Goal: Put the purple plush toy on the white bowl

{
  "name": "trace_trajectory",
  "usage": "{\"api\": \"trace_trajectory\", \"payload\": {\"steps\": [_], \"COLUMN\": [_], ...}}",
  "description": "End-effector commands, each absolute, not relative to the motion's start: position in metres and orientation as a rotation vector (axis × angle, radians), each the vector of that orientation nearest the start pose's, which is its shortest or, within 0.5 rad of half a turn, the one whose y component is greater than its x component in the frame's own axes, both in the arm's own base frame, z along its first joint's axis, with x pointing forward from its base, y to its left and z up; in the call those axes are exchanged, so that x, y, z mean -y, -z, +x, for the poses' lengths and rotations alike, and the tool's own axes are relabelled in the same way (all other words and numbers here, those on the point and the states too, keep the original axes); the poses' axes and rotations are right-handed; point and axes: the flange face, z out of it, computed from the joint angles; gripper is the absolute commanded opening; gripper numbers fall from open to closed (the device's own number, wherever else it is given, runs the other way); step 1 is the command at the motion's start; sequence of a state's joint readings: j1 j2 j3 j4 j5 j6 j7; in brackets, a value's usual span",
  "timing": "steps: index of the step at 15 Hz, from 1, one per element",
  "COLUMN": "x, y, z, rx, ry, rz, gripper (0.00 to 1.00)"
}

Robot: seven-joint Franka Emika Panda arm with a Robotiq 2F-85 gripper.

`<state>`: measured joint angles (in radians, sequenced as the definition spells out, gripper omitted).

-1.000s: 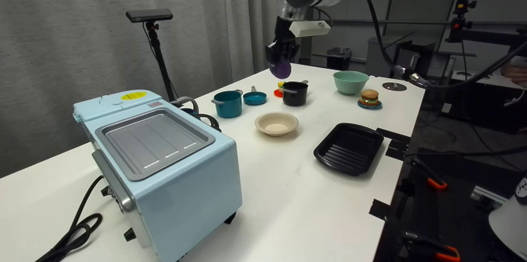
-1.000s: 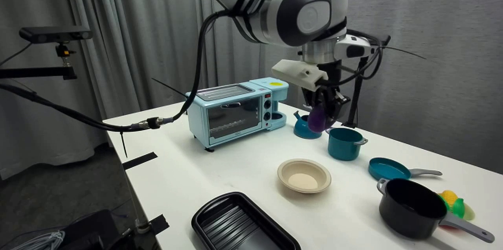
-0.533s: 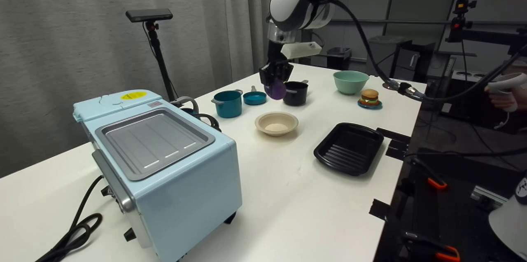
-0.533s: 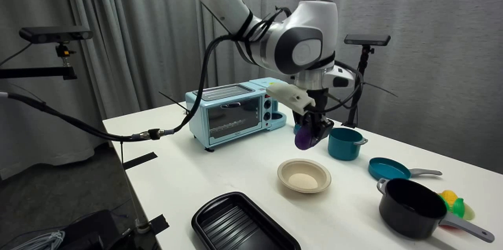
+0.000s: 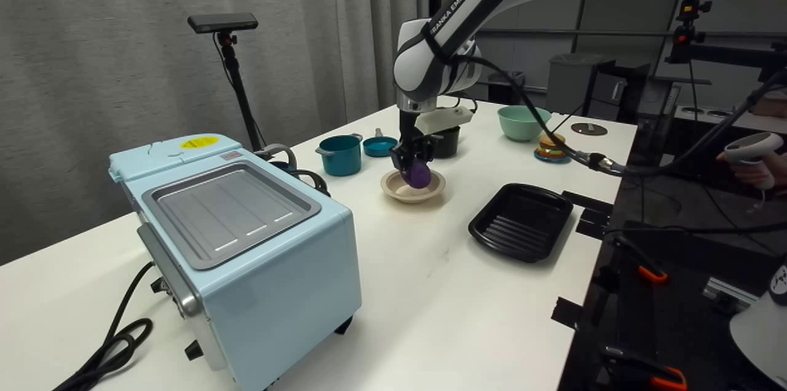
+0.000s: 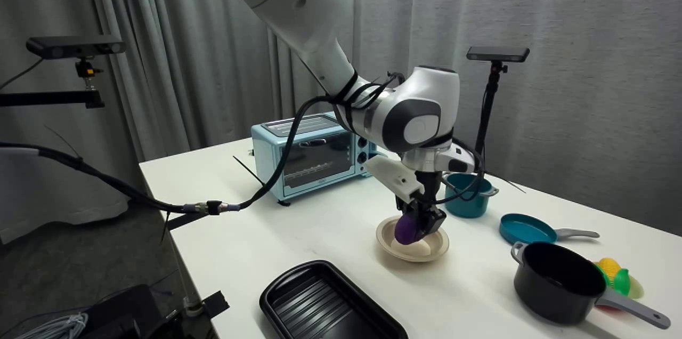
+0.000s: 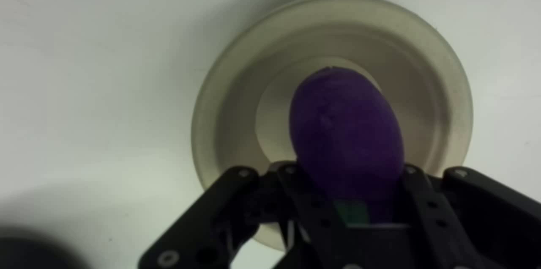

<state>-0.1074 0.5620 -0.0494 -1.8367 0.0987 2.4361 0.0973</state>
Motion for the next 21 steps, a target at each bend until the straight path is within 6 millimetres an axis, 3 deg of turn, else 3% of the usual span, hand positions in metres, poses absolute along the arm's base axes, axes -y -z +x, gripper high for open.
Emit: {"api": "trace_trajectory", "payload": {"steps": [1, 2, 7, 9, 19, 20, 21], "x": [0.101, 0.102, 0.102, 0.102, 0.103, 0.101, 0.101], "y": [-0.208, -0.206, -0.224, -0.235, -0.314, -0.297, -0.304], "z": [0.652, 0.652, 0.648, 0.647, 0.633, 0.646, 0.644], "rx": [-0.549, -0.556, -0.534, -0.536, -0.528, -0.525, -0.526], "ry": [-0.003, -0.014, -0.008, 0.004, 0.090, 0.100, 0.106], "rz": [-3.075, -3.071, -3.057, -3.052, -3.038, -3.045, -3.043], "gripper": [0.51, 0.52, 0.90, 1.00, 1.00, 1.00, 1.00]}}
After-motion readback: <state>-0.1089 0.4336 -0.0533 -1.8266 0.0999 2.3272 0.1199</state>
